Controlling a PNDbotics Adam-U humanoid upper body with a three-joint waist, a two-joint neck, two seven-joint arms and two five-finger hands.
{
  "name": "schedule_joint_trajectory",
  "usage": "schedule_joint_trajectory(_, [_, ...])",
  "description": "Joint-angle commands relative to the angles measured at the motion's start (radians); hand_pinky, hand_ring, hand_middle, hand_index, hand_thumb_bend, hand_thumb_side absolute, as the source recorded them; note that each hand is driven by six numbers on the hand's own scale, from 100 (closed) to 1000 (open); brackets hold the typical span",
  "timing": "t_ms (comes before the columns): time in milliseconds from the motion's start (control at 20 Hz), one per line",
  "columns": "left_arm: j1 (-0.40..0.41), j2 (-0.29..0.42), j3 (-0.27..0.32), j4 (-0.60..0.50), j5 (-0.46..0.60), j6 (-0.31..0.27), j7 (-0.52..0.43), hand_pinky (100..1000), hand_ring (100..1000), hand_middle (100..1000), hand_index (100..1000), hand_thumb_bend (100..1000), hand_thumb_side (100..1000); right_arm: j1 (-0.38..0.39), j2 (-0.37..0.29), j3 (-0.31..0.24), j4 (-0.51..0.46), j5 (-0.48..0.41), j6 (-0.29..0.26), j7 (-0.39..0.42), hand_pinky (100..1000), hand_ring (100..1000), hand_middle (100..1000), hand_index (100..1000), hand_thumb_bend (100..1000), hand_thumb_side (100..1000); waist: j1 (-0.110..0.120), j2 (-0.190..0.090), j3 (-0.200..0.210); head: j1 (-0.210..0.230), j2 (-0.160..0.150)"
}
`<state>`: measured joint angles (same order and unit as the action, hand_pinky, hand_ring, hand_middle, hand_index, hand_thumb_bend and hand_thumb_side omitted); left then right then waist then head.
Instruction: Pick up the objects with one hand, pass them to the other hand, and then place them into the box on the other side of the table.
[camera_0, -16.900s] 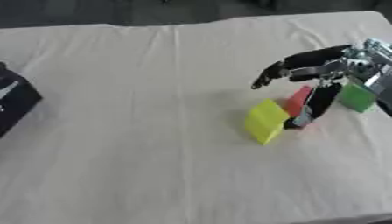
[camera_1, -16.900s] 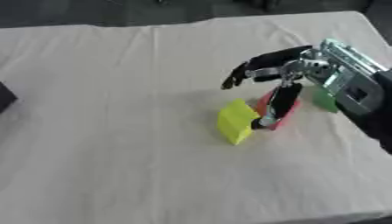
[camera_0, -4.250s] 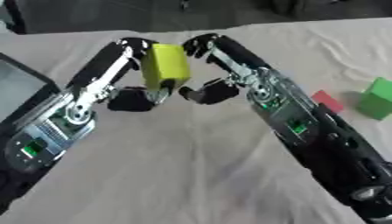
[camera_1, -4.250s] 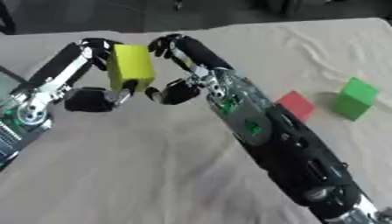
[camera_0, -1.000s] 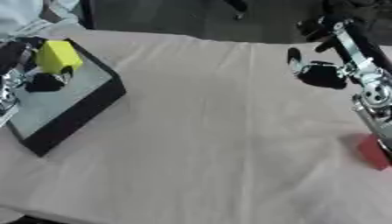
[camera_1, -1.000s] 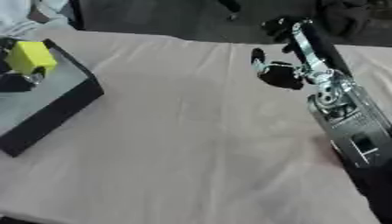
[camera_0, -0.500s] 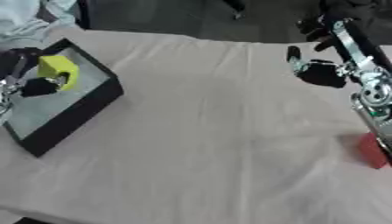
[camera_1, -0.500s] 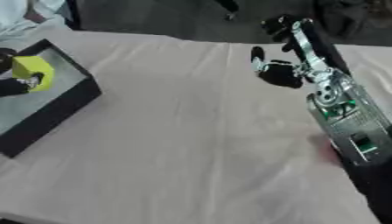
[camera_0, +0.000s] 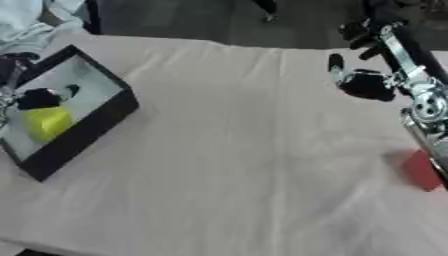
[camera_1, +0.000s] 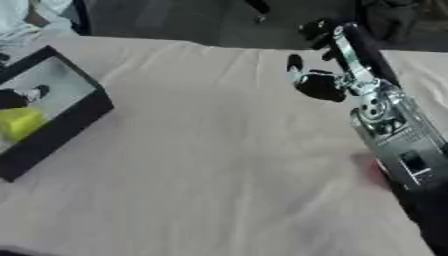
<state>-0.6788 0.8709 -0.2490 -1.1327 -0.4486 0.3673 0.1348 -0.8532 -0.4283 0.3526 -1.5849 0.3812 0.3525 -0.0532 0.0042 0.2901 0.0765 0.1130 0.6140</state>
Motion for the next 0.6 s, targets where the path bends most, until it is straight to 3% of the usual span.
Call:
schedule_joint_trajectory(50, [-0.012, 0.019, 0.023, -0.04, 0.023, -0.004, 0.021, 906, 955, 746, 871, 168, 411, -0.012, -0.031, -0.014, -0.025, -0.005, 0.001, -0.007, 665, 723, 687, 764, 147, 100, 0.004, -0.025, 0.001, -0.018, 0.009])
schedule_joint_trajectory(100, [-0.01, 0.017, 0.027, -0.058, 0.038, -0.008, 0.031, 906, 953, 744, 860, 100, 383, -0.012, -0.035, -0.017, -0.025, -0.004, 0.002, -0.008, 667, 724, 688, 765, 152, 100, 0.004, -0.026, 0.001, -0.033, 0.013])
schedule_joint_trajectory(200, [-0.001, 0.014, 0.032, -0.107, 0.071, -0.018, 0.047, 903, 944, 748, 836, 100, 460, -0.015, -0.05, -0.021, -0.026, 0.001, 0.005, -0.009, 676, 730, 693, 768, 173, 100, 0.002, -0.027, 0.001, -0.072, 0.021])
schedule_joint_trajectory(350, [0.016, 0.013, 0.037, -0.188, 0.123, -0.04, 0.042, 890, 934, 760, 804, 100, 489, -0.025, -0.084, -0.029, -0.029, 0.009, 0.012, -0.002, 686, 738, 700, 772, 194, 100, -0.001, -0.03, -0.003, -0.117, 0.025])
schedule_joint_trajectory(400, [0.024, 0.013, 0.041, -0.219, 0.142, -0.045, 0.035, 888, 936, 766, 803, 100, 556, -0.028, -0.098, -0.032, -0.03, 0.01, 0.017, 0.003, 693, 744, 707, 775, 100, 100, -0.003, -0.031, -0.005, -0.132, 0.025])
schedule_joint_trajectory(450, [0.031, 0.014, 0.045, -0.249, 0.161, -0.048, 0.028, 889, 939, 769, 806, 100, 504, -0.03, -0.113, -0.034, -0.031, 0.009, 0.022, 0.01, 698, 748, 712, 778, 211, 100, -0.005, -0.032, -0.006, -0.146, 0.026])
schedule_joint_trajectory(600, [0.051, 0.017, 0.051, -0.337, 0.215, -0.053, 0.011, 894, 958, 784, 812, 100, 529, -0.033, -0.167, -0.035, -0.033, -0.005, 0.035, 0.046, 721, 769, 742, 794, 239, 100, -0.01, -0.034, -0.011, -0.179, 0.031])
